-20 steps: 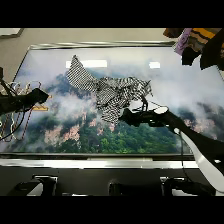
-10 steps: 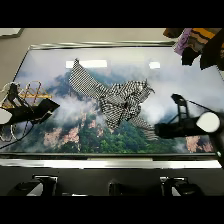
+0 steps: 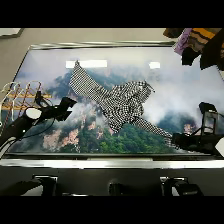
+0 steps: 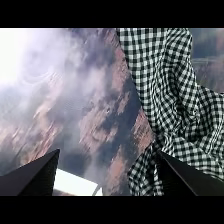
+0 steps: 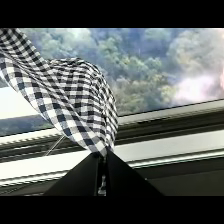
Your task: Fold the clothes and pants, and hang the long-sleeved shirts on hangers.
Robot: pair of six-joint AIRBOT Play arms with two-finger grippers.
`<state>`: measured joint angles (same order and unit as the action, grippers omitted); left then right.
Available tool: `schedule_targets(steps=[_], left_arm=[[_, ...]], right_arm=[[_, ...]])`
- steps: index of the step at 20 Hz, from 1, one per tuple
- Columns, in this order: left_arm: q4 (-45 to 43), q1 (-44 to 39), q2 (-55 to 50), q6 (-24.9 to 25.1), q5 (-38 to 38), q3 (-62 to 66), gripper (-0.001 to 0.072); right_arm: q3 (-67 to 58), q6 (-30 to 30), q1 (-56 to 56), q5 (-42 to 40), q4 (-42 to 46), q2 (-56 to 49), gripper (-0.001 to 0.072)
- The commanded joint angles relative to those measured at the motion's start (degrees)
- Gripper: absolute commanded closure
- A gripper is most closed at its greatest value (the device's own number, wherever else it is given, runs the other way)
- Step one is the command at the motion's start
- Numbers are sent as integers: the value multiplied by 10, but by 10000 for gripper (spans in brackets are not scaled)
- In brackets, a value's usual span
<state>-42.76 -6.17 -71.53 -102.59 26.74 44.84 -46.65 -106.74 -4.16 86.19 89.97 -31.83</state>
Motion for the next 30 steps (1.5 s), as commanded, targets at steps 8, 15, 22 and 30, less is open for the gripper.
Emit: schedule_targets(steps=[8,15,22,30], left_arm=[[120,-29,-265,96,-25,221,-1],[164,-38,-336,96,-39,285,0],[173,-39,-365,97,-37,302,687],[97,-18,-253,185,57,387,681]], right_arm=[[5,-33,0,3,14,6,673],[5,-39,0,3,14,6,672],[5,-42,0,-9,14,6,672],[30,-61,0,-339,-132,-33,673]])
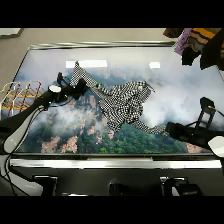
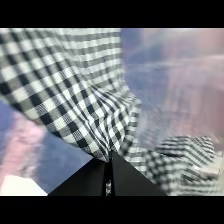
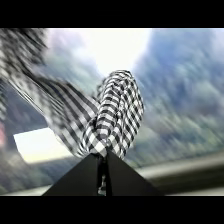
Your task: Fold the clothes and pants, and hang the long-sleeved shirts on hangers.
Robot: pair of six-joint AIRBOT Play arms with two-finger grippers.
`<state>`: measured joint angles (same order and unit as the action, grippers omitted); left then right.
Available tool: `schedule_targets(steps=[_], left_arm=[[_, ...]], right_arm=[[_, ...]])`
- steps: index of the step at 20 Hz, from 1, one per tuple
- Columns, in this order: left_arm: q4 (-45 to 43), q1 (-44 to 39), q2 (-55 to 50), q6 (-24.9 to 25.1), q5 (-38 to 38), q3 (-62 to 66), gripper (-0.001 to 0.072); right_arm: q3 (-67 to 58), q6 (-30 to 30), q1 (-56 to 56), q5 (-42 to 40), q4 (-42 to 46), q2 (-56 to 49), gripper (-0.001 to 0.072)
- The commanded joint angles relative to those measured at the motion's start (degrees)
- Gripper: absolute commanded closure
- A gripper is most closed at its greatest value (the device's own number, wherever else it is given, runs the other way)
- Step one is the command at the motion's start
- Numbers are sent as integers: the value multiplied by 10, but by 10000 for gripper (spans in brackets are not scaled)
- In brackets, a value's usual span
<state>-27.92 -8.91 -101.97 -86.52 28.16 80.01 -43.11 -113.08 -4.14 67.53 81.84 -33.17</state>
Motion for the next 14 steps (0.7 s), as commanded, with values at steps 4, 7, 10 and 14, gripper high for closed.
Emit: schedule_targets(steps=[4,7,10,14], left_arm=[[-200,34,205,-50,51,99,681],[-275,56,332,-90,51,121,680],[-351,86,453,-160,55,122,680],[-472,132,585,-269,80,122,680]], right_arm=[[-126,-25,0,-211,40,-51,673],[-247,-68,0,-210,195,-48,673],[-378,-70,0,-196,327,-43,674],[-523,-142,0,-114,511,-36,673]])
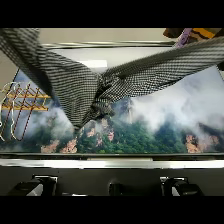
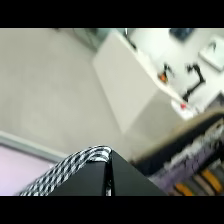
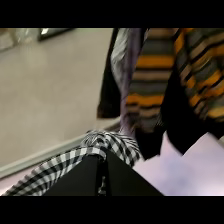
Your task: Fold the clothes and pants, and hang the long-sleeved shirts on hangers.
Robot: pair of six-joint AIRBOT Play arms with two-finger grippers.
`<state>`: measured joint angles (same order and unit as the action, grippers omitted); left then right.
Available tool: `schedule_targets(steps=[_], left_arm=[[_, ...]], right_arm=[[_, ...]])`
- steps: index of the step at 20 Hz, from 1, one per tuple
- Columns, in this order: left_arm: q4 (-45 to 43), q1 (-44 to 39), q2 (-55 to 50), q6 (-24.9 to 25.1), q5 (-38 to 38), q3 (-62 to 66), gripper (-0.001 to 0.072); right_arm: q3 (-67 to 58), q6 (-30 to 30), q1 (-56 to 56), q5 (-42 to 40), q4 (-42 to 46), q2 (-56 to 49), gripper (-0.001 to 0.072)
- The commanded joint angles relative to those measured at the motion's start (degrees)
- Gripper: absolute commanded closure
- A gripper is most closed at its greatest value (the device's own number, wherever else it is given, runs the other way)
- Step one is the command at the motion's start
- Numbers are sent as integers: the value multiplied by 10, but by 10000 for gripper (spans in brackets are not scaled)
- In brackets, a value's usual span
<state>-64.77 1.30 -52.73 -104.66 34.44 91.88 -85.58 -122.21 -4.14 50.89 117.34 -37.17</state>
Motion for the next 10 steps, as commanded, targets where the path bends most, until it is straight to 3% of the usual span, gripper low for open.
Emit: schedule_targets(steps=[1,5,7,10], left_arm=[[-136,42,120,-114,35,3,680],[-249,92,210,-184,113,3,680],[-279,116,237,-190,138,3,679],[-271,134,240,-190,143,3,679]], right_arm=[[-119,-62,0,73,190,8,673],[-160,-93,0,106,278,36,673],[-180,-119,0,115,307,38,673],[-181,-210,0,106,358,26,674]])
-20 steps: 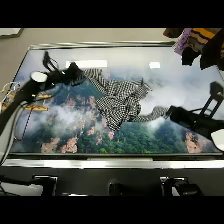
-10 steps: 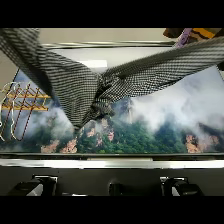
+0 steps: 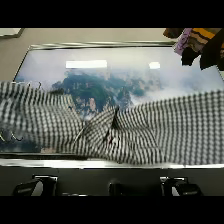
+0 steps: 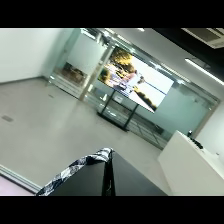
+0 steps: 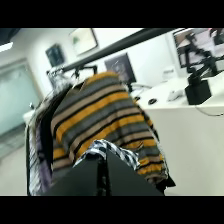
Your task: Fold the clothes and pants, and hang the long-sleeved shirts on hangers.
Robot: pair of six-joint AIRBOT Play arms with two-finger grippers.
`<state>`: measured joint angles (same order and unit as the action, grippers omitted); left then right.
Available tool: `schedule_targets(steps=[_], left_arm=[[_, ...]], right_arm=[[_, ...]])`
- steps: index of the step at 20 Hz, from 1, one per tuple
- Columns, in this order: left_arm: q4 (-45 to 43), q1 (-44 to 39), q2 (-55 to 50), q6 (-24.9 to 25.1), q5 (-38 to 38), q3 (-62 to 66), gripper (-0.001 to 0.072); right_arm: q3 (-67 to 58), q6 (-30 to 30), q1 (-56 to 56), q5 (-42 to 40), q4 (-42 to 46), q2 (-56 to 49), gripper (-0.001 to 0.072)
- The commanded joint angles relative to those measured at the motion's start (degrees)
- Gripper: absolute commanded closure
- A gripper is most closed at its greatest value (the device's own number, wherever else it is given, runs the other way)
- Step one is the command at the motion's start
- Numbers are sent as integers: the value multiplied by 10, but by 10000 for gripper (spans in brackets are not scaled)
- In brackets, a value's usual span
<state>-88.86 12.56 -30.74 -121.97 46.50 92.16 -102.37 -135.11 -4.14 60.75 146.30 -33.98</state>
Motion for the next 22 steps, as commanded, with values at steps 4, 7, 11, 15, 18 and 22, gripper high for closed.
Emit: schedule_targets(steps=[4,7,11,15,18,22], left_arm=[[32,20,-57,10,21,0,679],[131,19,-158,98,19,0,678],[169,-32,-304,177,-41,0,678],[169,-81,-435,196,-95,0,678],[169,-100,-513,196,-59,0,677],[169,-105,-588,188,20,0,675]], right_arm=[[-14,-152,0,0,111,-104,673],[-14,-252,0,-37,113,-214,673],[-14,-386,1,-100,110,-359,673],[-14,-374,1,-68,43,-468,672],[-14,-247,1,-39,-76,-512,673],[-13,-22,0,38,-236,-567,670]])
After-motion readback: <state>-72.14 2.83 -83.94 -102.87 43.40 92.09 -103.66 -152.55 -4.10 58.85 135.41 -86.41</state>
